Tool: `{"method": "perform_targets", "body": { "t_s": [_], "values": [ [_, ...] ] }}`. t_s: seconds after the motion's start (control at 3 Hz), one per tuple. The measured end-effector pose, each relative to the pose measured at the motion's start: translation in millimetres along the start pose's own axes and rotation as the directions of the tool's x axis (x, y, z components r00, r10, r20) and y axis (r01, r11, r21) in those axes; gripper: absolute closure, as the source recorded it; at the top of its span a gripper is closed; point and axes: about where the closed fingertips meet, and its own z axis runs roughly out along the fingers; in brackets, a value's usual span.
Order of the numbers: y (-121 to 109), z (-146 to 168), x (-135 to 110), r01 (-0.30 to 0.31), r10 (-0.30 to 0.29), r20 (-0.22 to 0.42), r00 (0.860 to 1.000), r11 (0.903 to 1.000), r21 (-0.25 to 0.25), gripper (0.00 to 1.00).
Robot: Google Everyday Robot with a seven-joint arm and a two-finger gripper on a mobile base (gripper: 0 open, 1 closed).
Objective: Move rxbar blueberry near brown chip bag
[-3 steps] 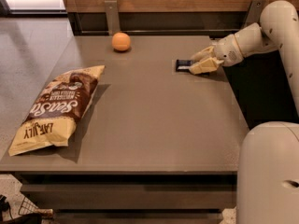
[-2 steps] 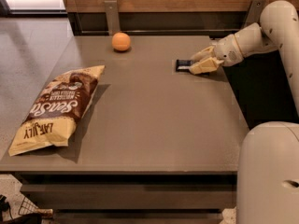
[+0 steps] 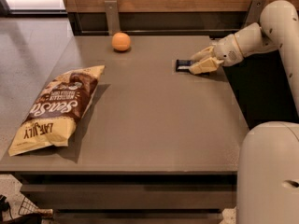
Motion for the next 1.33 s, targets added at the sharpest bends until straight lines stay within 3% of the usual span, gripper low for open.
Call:
{"method": "perform_targets", "body": {
  "t_s": [0.67,1.33],
  "values": [
    [13.4,-42.3,-53.9,0.067,-0.059,-0.080,0.995,0.9924,0.104,1.00],
    [46.9,-55.1,-93.6,0.108,-0.091,-0.127,0.988,0.9852,0.133,1.00]
  ]
}}
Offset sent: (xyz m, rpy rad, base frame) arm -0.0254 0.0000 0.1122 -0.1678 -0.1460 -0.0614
